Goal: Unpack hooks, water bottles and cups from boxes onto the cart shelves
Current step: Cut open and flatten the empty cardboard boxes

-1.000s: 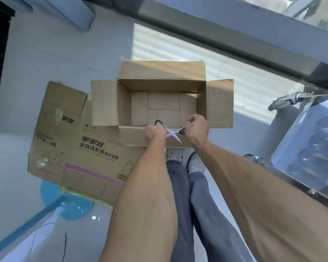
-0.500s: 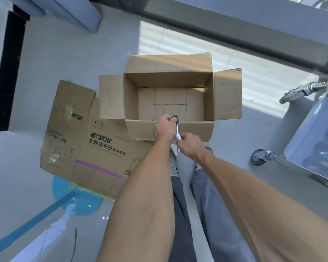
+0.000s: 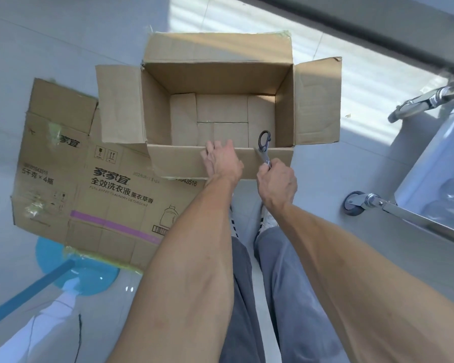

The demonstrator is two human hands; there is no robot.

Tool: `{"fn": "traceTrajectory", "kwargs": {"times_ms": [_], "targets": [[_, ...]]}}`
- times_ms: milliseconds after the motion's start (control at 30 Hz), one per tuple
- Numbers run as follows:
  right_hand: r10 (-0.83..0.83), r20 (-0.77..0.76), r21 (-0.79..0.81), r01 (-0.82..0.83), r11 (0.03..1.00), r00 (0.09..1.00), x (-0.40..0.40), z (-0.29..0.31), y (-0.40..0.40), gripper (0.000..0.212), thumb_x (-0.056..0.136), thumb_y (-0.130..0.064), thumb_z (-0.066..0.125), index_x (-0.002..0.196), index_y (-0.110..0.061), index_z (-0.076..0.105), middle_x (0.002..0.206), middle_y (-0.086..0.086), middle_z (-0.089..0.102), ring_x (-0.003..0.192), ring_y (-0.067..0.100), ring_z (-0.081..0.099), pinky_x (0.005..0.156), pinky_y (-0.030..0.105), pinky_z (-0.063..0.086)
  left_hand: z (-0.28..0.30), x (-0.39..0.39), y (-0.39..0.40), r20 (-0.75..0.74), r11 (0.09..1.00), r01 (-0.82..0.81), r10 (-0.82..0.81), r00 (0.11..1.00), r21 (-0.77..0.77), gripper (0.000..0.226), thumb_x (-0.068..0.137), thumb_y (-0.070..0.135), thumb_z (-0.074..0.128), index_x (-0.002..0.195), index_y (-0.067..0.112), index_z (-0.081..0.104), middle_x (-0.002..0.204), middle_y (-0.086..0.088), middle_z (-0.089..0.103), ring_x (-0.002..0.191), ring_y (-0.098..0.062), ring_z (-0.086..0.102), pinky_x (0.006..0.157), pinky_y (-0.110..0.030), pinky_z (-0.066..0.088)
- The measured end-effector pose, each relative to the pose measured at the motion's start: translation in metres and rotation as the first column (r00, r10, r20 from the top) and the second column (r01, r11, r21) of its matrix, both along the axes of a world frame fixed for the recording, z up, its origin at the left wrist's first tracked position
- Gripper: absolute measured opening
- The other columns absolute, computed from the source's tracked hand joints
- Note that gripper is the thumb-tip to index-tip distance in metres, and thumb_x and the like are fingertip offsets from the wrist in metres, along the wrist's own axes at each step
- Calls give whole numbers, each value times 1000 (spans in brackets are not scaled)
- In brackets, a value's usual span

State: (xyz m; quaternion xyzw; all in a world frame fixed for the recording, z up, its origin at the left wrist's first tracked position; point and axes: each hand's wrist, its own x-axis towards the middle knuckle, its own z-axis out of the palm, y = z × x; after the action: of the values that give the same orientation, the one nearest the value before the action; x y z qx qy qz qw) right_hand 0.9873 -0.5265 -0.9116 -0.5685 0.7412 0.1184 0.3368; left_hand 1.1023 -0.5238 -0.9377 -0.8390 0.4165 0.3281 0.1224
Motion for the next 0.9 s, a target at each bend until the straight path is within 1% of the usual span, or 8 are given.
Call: {"fn": "traceTrajectory", "kwargs": {"times_ms": [133, 267, 400, 533, 667, 767, 833, 900], "targets": [[-7, -19, -18, 7, 1000, 1000, 2, -11, 15, 29, 101, -28, 39, 99, -8, 59, 93, 18, 66, 87, 37, 60, 75, 38, 44, -12, -15, -3, 30, 998, -49, 48, 998, 34, 24, 93, 37, 58, 113, 23, 59, 116, -9, 61, 116, -27, 45, 102, -43, 28], [-14, -15, -121, 12, 993, 1000, 5, -12, 22, 24, 103, -28, 35, 95, -12, 51, 93, 14, 63, 91, 36, 56, 83, 43, 39, -12, 0, -6, 42, 978, -132, 141, 989, -163, 20, 94, 38, 60, 107, 23, 60, 110, -6, 61, 115, -25, 45, 111, -47, 22], [-57, -22, -244, 50, 968, 998, 9, 6, 23, 22, 104, -25, 33, 101, -10, 50, 101, 10, 58, 97, 31, 49, 84, 41, 33, 16, 24, -38, -35, 922, -215, 215, 976, -322, 21, 94, 38, 59, 105, 20, 63, 106, -3, 58, 113, -25, 43, 114, -49, 20], [-78, 63, -309, 93, 946, 995, 32, 34, 1, 22, 103, -22, 34, 101, -9, 51, 107, 10, 53, 99, 29, 47, 83, 36, 33, 59, 43, -79, -127, 831, -412, 394, 910, -374, 23, 95, 39, 56, 103, 19, 64, 107, -6, 60, 111, -27, 44, 103, -42, 27], [11, 104, -370, 28, 928, 995, 62, 66, -30, 19, 103, -24, 34, 99, -11, 48, 105, 8, 50, 95, 25, 46, 81, 37, 36, 102, 42, -95, -301, 654, -703, 635, 711, -280, 24, 98, 40, 51, 105, 19, 60, 118, -6, 62, 117, -30, 47, 99, -44, 32], [70, 98, -366, -30, 930, 993, 75, 87, -45, 22, 102, -25, 34, 99, -10, 50, 108, 9, 51, 97, 26, 47, 84, 39, 40, 127, 32, -88, -404, 580, -788, 683, 609, -206, 34, 102, 40, 45, 120, 15, 58, 128, -11, 61, 120, -33, 51, 98, -43, 37], [96, 106, -346, -54, 937, 990, 76, 96, -48, 24, 102, -25, 35, 100, -9, 52, 108, 11, 52, 98, 27, 48, 86, 39, 39, 139, 28, -84, -505, 448, -879, 728, 463, -161, 37, 102, 38, 43, 122, 9, 56, 129, -13, 60, 114, -32, 54, 92, -37, 38], [50, 109, -308, -15, 951, 993, 71, 101, -47, 24, 102, -25, 36, 102, -8, 53, 107, 13, 54, 99, 28, 48, 87, 40, 38, 144, 27, -80, -552, 256, -962, 791, 265, -96, 36, 101, 30, 45, 118, 1, 59, 125, -18, 62, 98, -28, 54, 81, -31, 37]]}}
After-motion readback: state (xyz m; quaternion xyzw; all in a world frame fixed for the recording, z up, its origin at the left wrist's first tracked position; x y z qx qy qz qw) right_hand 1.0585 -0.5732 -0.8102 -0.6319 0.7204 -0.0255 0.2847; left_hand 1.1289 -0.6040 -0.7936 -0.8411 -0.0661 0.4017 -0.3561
